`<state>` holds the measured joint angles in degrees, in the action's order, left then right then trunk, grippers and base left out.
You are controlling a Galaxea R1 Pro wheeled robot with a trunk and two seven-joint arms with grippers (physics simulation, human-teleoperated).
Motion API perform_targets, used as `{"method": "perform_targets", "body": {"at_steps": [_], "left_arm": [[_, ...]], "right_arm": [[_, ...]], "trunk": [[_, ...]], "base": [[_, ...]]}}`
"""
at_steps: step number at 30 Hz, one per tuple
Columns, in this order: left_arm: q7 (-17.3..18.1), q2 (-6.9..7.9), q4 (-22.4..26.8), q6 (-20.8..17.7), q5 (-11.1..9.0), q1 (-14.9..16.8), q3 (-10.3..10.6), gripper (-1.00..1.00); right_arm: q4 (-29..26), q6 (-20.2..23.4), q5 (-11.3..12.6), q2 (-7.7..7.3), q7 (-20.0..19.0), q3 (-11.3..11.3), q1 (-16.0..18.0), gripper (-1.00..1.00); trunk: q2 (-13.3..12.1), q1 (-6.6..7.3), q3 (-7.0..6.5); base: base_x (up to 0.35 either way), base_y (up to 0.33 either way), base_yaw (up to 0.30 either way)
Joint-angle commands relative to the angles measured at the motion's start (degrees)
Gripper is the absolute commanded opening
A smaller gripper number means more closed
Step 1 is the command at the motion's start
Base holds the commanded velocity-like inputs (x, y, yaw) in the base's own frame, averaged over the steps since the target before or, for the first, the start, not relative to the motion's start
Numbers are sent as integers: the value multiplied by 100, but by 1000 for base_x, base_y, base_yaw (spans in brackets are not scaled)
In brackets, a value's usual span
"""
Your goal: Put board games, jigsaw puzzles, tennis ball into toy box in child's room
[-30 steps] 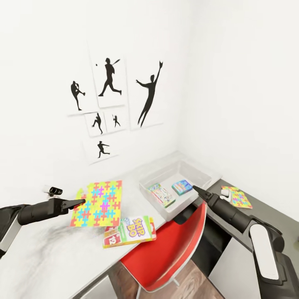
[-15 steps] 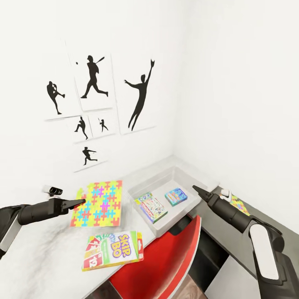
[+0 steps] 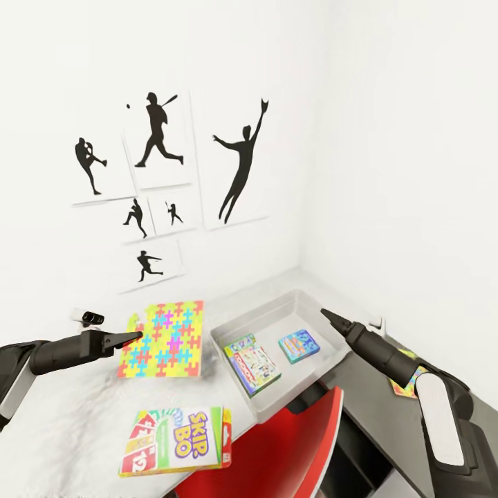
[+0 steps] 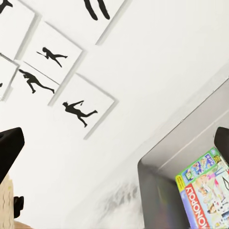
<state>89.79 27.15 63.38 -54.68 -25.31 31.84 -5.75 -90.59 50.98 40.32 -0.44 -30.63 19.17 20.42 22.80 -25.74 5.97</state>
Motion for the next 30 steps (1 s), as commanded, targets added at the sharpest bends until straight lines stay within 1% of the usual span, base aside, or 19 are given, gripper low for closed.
{"method": "perform_targets", "body": {"at_steps": [1, 7, 12, 18, 24, 30], "left_arm": [[21, 1, -1, -61, 3, 7, 4, -100], [21, 1, -1, -61, 8, 7, 4, -100], [21, 1, -1, -61, 9, 7, 4, -100], [21, 1, -1, -61, 9, 7, 4, -100], [21, 0, -1, -61, 9, 7, 4, -100], [21, -1, -1, -61, 6, 7, 4, -100]], "right_arm": [[-3, 34, -6, 0, -22, 9, 5, 100], [-3, 34, -6, 0, -22, 8, 5, 100], [-3, 35, -6, 0, -22, 8, 5, 100], [-3, 36, -6, 0, -22, 8, 5, 100], [-3, 41, -6, 0, -25, 8, 5, 100], [-3, 25, -10, 0, -13, 8, 5, 100]], "trunk": [[12, -4, 9], [12, -4, -14], [12, -4, -33], [12, -4, -53], [12, -4, -56], [12, -4, -56]], "base": [[34, -30, 258], [9, -77, 259], [50, -266, 259], [150, -264, 241], [96, -84, 46], [187, -28, 3]]}}
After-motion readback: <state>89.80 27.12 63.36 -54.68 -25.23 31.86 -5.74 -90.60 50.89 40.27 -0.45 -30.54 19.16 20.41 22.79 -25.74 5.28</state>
